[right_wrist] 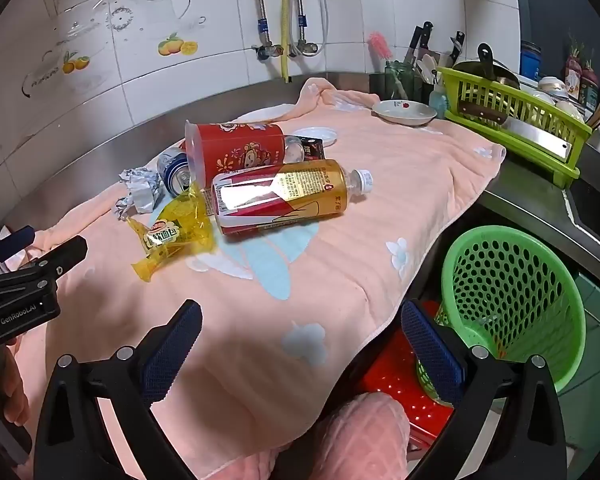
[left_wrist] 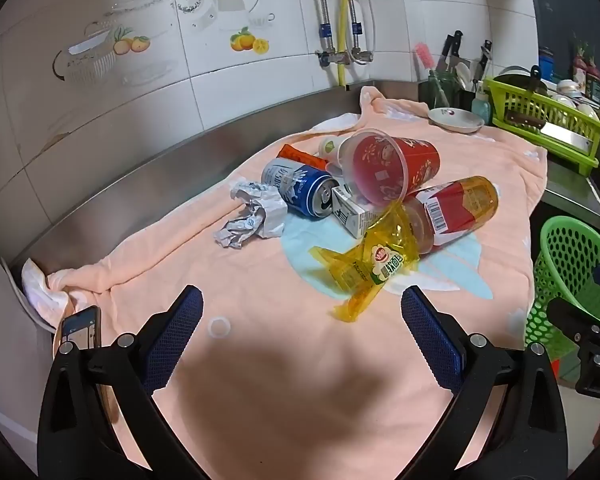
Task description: Collect trash
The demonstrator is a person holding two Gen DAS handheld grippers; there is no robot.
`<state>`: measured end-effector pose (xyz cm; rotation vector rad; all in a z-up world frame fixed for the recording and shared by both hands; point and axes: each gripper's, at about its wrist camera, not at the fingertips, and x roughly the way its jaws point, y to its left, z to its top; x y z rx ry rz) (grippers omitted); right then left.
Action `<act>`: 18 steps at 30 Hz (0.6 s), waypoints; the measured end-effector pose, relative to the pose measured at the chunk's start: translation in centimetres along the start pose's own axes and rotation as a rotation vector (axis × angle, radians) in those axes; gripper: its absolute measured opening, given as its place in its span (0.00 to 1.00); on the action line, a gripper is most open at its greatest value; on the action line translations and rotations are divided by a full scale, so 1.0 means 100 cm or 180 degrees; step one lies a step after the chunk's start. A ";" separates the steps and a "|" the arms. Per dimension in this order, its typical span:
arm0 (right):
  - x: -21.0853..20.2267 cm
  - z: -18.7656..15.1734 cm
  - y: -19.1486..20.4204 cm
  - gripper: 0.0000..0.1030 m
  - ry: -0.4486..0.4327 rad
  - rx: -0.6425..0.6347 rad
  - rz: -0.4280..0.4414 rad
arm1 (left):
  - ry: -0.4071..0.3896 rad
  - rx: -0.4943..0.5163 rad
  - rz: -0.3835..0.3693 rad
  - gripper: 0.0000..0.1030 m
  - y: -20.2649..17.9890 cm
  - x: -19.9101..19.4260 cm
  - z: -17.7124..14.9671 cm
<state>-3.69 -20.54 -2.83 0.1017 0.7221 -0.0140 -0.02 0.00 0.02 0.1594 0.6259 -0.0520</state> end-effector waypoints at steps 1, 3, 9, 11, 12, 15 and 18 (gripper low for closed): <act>-0.001 0.000 0.000 0.94 -0.0005 -0.0004 -0.0004 | 0.0008 -0.0003 -0.0009 0.95 0.000 0.000 0.000; 0.000 0.001 -0.001 0.94 0.0021 0.0013 0.0004 | 0.0008 -0.0004 -0.0003 0.95 0.001 0.000 0.000; 0.002 -0.001 -0.003 0.94 0.0022 0.0028 0.0017 | -0.0020 0.0021 0.0008 0.95 0.001 -0.002 -0.001; 0.001 -0.001 -0.002 0.94 0.0014 0.0033 0.0010 | -0.0007 0.0015 0.0008 0.95 0.002 0.000 -0.002; 0.001 -0.001 -0.002 0.94 0.0010 0.0033 0.0015 | -0.0011 0.0014 0.0006 0.95 0.003 0.000 -0.002; 0.001 -0.002 -0.002 0.94 0.0008 0.0036 0.0008 | -0.0006 0.0017 0.0013 0.95 0.003 0.001 -0.002; 0.001 -0.001 -0.002 0.94 0.0018 0.0032 0.0012 | 0.0004 0.0015 0.0026 0.95 0.003 0.001 0.000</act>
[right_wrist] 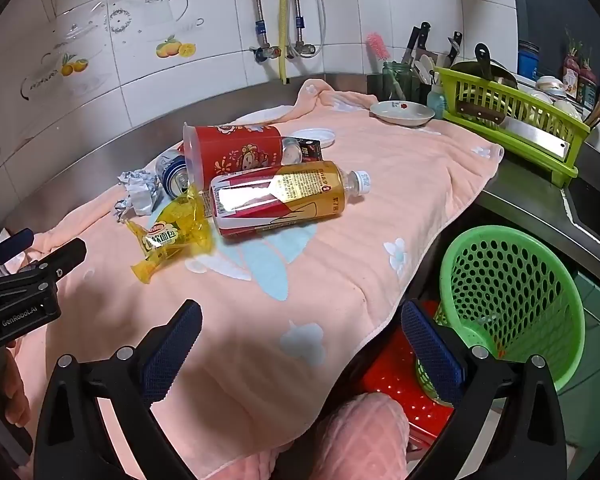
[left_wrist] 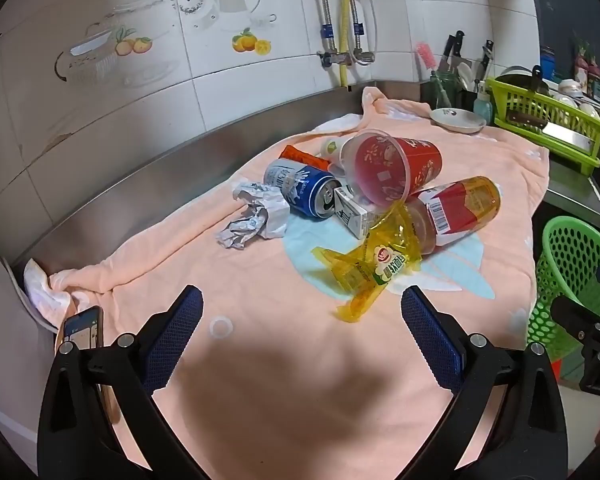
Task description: Collect trash
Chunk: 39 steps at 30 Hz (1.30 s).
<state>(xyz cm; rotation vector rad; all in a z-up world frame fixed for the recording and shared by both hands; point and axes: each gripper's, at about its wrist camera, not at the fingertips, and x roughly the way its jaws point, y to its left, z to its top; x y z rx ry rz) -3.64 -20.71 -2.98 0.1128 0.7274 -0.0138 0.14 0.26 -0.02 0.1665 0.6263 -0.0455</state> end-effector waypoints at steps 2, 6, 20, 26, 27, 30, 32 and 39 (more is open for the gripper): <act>0.000 0.001 0.000 0.94 -0.0001 -0.0001 -0.0007 | 0.0001 -0.0003 0.0014 0.95 0.000 -0.002 0.001; -0.001 0.001 -0.001 0.94 -0.0012 0.0008 -0.0003 | 0.0002 -0.0003 0.0017 0.95 0.000 -0.002 0.001; 0.002 0.001 -0.003 0.94 0.0002 0.0015 -0.0002 | 0.0017 0.0001 0.0032 0.95 0.001 0.002 -0.002; 0.003 0.002 -0.002 0.94 0.0001 0.0018 0.0001 | 0.0037 0.0002 0.0042 0.95 0.000 0.007 -0.002; 0.003 0.002 -0.002 0.94 0.0004 0.0019 0.0000 | 0.0041 0.0004 0.0044 0.95 0.000 0.007 -0.002; 0.003 0.002 -0.002 0.94 -0.0003 0.0015 -0.0002 | 0.0034 0.0006 0.0043 0.95 -0.001 0.008 -0.002; 0.004 0.002 -0.002 0.94 0.0005 0.0016 0.0000 | 0.0038 0.0004 0.0048 0.95 -0.001 0.008 -0.001; 0.005 0.003 -0.003 0.94 0.0010 0.0019 -0.0002 | 0.0061 0.0006 0.0046 0.95 -0.001 0.011 -0.001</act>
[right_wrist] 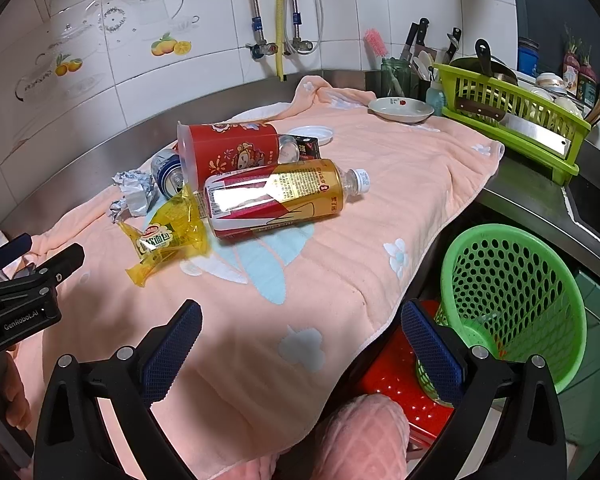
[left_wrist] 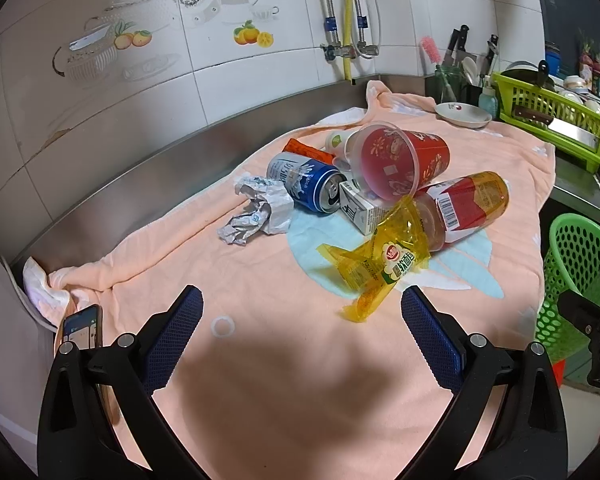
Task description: Collect trash
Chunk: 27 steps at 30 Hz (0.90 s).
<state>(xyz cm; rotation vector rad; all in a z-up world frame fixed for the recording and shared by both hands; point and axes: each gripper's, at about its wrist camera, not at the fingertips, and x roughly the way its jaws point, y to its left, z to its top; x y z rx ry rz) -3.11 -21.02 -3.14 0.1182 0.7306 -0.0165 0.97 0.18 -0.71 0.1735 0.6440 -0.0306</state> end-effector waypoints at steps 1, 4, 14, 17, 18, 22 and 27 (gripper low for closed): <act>0.000 0.000 0.000 0.94 0.0001 -0.0001 -0.0001 | 0.0000 -0.0003 0.0002 0.95 0.000 0.000 0.000; 0.001 0.001 -0.001 0.94 -0.0001 0.0000 -0.0003 | -0.0008 -0.0008 0.0006 0.95 0.001 -0.001 0.001; -0.002 0.004 -0.003 0.94 -0.0032 -0.0002 -0.0043 | -0.0029 -0.0011 -0.0004 0.95 0.001 -0.004 0.004; -0.004 0.005 -0.003 0.94 -0.0039 0.0002 -0.0056 | -0.0050 -0.0015 -0.0013 0.95 0.001 -0.005 0.007; -0.004 0.005 -0.004 0.94 -0.0041 0.0003 -0.0058 | -0.0055 -0.0014 -0.0014 0.95 0.000 -0.006 0.008; -0.007 0.005 -0.003 0.94 -0.0057 0.0003 -0.0072 | -0.0066 -0.0024 -0.0029 0.95 0.000 -0.007 0.009; -0.010 0.005 -0.003 0.94 -0.0074 -0.0005 -0.0080 | -0.0086 -0.0021 -0.0041 0.95 -0.001 -0.009 0.009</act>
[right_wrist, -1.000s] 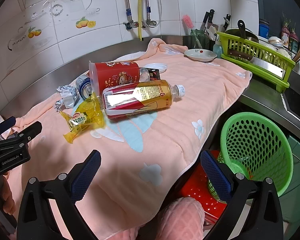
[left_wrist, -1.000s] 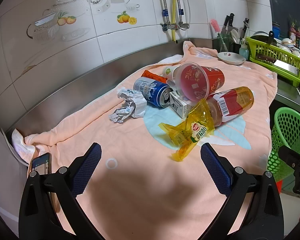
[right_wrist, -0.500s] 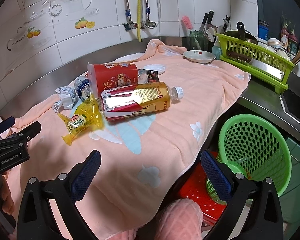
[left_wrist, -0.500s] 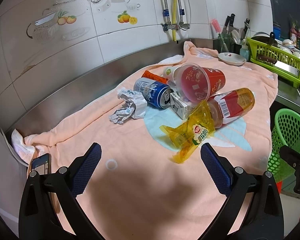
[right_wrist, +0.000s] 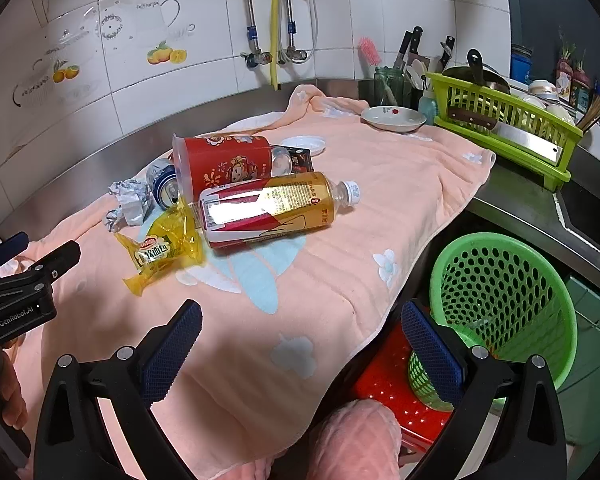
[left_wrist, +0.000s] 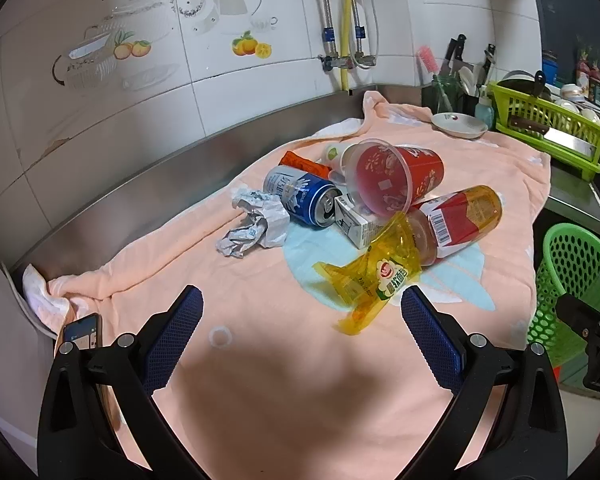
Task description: Collect trash
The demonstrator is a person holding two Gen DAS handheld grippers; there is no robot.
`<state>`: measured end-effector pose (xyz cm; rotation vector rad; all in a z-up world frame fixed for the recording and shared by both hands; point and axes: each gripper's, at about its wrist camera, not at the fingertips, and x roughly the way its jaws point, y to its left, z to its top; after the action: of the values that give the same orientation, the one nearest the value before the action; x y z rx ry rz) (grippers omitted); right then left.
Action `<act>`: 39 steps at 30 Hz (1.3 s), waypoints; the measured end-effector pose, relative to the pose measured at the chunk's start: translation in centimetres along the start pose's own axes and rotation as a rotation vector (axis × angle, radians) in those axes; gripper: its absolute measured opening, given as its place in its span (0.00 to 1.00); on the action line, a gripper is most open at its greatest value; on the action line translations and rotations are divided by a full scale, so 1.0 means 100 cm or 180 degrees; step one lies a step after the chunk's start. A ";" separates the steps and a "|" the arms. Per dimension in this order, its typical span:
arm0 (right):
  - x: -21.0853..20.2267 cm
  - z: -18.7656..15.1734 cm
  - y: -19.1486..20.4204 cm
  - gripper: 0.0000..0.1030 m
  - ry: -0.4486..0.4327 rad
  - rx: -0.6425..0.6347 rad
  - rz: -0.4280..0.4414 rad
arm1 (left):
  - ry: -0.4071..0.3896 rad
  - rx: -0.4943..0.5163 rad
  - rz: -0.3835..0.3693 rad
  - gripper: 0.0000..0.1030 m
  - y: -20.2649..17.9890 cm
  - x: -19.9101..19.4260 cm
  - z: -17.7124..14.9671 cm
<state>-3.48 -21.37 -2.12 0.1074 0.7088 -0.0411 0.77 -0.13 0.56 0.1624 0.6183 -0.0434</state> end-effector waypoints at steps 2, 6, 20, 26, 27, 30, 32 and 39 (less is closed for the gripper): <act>0.000 0.000 0.000 0.94 -0.0004 -0.0003 -0.0005 | -0.0008 -0.0006 -0.0002 0.95 0.000 -0.001 0.001; -0.001 0.001 -0.001 0.94 -0.0016 -0.0001 -0.0002 | -0.0010 -0.0016 -0.0007 0.95 0.001 -0.001 0.001; 0.007 0.003 -0.007 0.94 0.0021 0.0030 0.0037 | 0.0088 0.0014 -0.0277 0.95 0.004 0.020 0.004; 0.017 0.006 -0.013 0.94 0.0057 0.0030 0.0054 | 0.0133 0.0409 -0.0720 0.94 -0.018 0.046 0.014; 0.020 0.007 -0.015 0.94 0.0069 0.0039 0.0056 | 0.0135 0.0534 -0.0787 0.94 -0.024 0.052 0.015; 0.026 0.009 -0.020 0.94 0.0107 0.0067 0.0055 | 0.0206 0.0717 -0.0885 0.88 -0.035 0.069 0.016; 0.030 0.011 -0.022 0.94 0.0130 0.0074 0.0064 | 0.0319 0.0765 -0.0997 0.86 -0.038 0.085 0.016; 0.047 0.024 -0.026 0.94 0.0222 0.0129 0.0181 | 0.0542 0.1036 -0.1136 0.67 -0.046 0.120 0.008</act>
<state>1.43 -24.20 -3.58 0.1683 0.7744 0.0027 10.59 -4.66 -6.36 0.3717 0.8026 -0.4807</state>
